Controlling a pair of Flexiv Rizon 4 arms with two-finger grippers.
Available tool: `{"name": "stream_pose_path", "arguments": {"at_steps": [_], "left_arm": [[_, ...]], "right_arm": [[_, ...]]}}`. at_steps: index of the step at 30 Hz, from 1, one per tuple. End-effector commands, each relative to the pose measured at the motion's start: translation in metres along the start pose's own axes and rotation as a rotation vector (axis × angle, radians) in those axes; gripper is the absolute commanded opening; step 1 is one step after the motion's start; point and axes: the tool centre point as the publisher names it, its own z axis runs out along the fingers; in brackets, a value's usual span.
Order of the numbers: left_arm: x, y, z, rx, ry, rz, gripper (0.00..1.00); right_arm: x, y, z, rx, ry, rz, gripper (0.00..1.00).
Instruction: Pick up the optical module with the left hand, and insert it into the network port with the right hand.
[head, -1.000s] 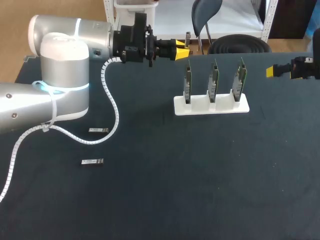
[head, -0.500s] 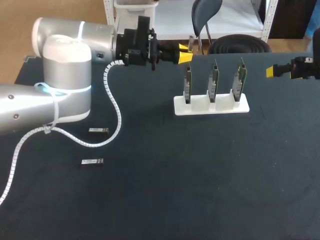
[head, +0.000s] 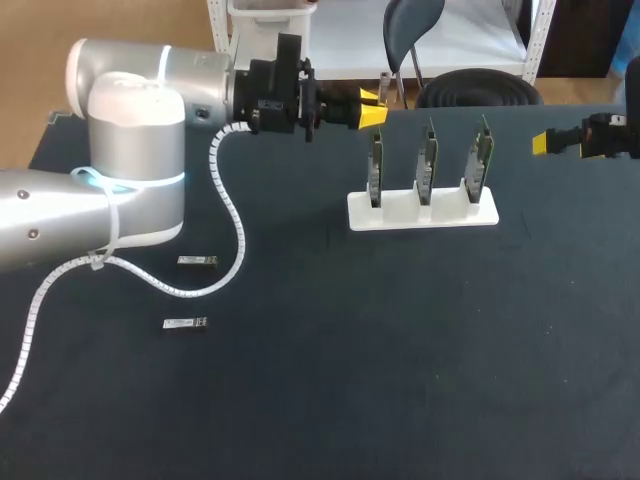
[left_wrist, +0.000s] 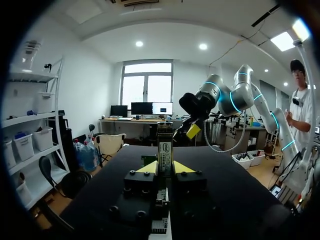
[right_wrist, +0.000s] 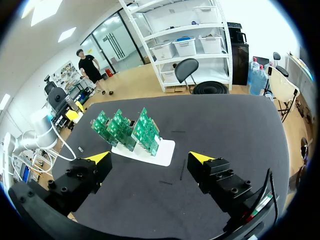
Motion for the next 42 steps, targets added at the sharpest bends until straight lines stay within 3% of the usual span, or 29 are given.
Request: {"name": "stream_pose_path", "arguments": {"at_steps": [1,14,16,18,21,29,35,42], "left_arm": [[0.001,-0.002,0.002,-0.008,0.003,0.002,0.00],[0.002,-0.003,0.002,-0.012,0.008,-0.001,0.00],[0.002,-0.003,0.002,-0.012,0.008,-0.001,0.00],[0.002,-0.003,0.002,-0.012,0.008,-0.001,0.00],[0.002,-0.003,0.002,-0.012,0.008,-0.001,0.00],[0.002,-0.003,0.002,-0.012,0.008,-0.001,0.00],[0.002,-0.003,0.002,-0.012,0.008,-0.001,0.00],[0.002,-0.003,0.002,-0.012,0.008,-0.001,0.00]], "right_arm": [[0.000,0.000,0.000,0.000,0.000,0.000,1.00],[0.000,0.000,0.000,0.000,0.000,0.000,1.00],[-0.007,0.000,-0.002,-0.019,0.004,-0.065,1.00],[-0.018,0.003,-0.003,-0.110,-0.010,-0.183,1.00],[-0.030,0.005,-0.004,-0.181,0.010,-0.275,1.00],[-0.062,0.024,0.006,-0.424,0.108,-0.552,1.00],[-0.071,0.046,0.016,-0.622,0.198,-0.757,1.00],[-0.072,0.078,0.029,-0.806,0.253,-0.896,1.00]]}}
